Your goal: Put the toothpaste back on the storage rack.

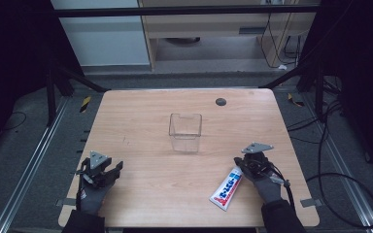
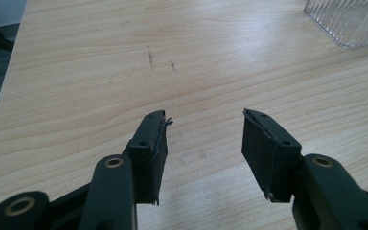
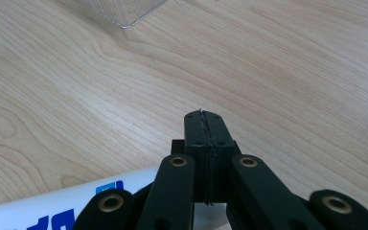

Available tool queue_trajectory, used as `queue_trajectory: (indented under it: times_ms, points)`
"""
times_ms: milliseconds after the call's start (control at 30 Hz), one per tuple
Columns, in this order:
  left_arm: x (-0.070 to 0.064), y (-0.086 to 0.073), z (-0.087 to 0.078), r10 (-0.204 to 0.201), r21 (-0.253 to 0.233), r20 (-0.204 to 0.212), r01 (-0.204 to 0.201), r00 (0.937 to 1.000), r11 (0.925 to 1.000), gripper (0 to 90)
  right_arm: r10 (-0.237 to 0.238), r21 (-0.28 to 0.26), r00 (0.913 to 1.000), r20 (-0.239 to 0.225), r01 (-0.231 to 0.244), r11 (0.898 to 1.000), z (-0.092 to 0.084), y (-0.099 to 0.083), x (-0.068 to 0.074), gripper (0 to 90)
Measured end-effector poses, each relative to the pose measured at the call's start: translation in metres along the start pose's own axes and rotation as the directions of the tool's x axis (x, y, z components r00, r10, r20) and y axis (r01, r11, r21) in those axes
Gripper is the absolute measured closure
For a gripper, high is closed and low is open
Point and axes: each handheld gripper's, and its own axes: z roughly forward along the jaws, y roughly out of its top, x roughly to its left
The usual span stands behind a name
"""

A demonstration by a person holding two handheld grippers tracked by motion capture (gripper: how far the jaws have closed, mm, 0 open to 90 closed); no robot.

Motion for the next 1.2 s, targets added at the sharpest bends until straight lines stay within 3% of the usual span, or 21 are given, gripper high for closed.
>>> queue_trajectory:
  times_ms: [433, 933, 1200]
  points:
    - [0.001, 0.000, -0.002, -0.001, -0.007, -0.011, 0.000, 0.9999, 1.0000, 49.4, 0.014, 0.023, 0.9997, 0.022, -0.015, 1.000, -0.014, -0.013, -0.002, 90.0]
    - [0.003, -0.001, -0.003, -0.005, -0.008, -0.028, 0.004, 0.9996, 1.0000, 48.9, 0.027, 0.039, 0.9994, 0.021, -0.028, 0.999, -0.027, -0.026, -0.001, 90.0]
    - [0.004, -0.002, -0.004, -0.006, -0.008, -0.032, 0.006, 0.9995, 1.0000, 48.7, 0.019, 0.074, 0.9998, 0.012, -0.020, 0.997, -0.033, -0.035, 0.001, 89.9]
